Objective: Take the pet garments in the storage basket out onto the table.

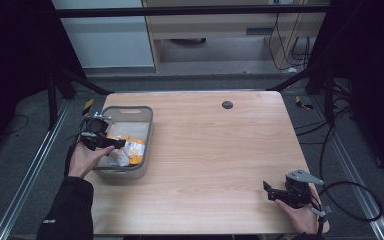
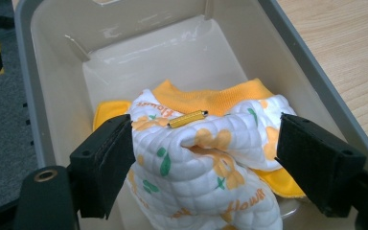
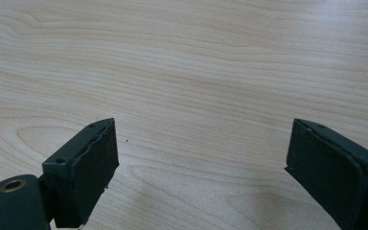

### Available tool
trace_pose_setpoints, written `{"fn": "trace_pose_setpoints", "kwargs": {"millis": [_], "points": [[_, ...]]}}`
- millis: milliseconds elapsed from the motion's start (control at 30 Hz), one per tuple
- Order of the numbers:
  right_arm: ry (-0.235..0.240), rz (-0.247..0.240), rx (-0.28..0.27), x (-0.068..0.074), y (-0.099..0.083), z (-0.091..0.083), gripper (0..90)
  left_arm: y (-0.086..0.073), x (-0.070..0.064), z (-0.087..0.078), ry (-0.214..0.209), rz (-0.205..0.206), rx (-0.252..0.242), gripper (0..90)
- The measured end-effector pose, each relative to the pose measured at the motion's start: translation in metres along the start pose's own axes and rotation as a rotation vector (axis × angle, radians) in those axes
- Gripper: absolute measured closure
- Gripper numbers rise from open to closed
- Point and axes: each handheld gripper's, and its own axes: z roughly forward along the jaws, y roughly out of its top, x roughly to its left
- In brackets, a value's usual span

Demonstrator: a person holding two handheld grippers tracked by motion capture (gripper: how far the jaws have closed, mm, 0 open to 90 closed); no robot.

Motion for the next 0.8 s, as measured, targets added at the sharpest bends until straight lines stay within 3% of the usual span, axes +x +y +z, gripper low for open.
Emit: {"fn": "trace_pose_setpoints", "kwargs": {"millis": [367,800], "points": [[0.007,0.005,0.01,0.0,0.0,0.0,10.7,0.002,0.001,0.012,0.012,-0.002,0.053,18.7],[0.009,-0.006,0.015,0.0,-0.001,0.002,10.6,-0.006,0.006,0.026,-0.015,-0.038,0.097,23.2]]}}
